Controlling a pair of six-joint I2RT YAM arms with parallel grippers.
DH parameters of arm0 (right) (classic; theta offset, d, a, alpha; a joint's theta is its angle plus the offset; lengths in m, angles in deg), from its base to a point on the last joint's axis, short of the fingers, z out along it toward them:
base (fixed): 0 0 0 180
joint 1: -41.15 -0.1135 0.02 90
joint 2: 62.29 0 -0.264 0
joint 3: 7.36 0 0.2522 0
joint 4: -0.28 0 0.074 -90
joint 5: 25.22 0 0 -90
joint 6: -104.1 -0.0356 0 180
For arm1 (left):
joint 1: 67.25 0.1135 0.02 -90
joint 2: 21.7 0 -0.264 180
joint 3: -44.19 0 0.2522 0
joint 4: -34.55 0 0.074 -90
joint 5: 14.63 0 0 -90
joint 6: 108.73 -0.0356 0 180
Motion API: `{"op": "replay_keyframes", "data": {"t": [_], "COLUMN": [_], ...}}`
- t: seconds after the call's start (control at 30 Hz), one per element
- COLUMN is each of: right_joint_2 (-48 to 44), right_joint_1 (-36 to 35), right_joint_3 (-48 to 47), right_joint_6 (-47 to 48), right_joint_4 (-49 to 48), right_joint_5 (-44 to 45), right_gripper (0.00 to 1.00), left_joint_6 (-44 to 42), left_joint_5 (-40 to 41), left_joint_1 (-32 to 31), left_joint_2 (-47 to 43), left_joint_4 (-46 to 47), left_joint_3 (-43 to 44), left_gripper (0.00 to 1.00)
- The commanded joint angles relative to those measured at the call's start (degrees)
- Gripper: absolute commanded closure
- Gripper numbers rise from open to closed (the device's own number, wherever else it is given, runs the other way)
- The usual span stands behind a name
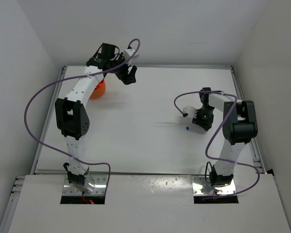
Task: Sort the legos into containers by color
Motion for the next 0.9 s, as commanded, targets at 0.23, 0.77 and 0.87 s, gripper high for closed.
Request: {"op": "replay_keyframes", "data": {"t": [0.23, 0.77, 0.87], "right_joint_2": [4.2, 3.0, 3.0], "right_joint_1": [0.6, -4.0, -5.3], "right_joint_3": [1.9, -26.5, -26.0], "right_joint_6": [0.7, -43.9, -59.9], "right_joint_4": [0.7, 5.0, -3.9], "right_joint_5": [-2.8, -53.4, -56.6], "right_gripper": [0.91, 1.0, 1.0], "left_joint_6": [1.0, 25.4, 21.7], "left_joint_5": [-1.8, -19.8, -19.8], "left_joint_1": [0.5, 5.0, 2.6], "left_joint_2": [-0.2, -13.6, -14.5], "left_joint_4": [0.2, 35.9, 33.8], "left_joint_3": [1.4, -29.8, -31.7], "left_gripper": [0.23, 0.25, 0.25]}}
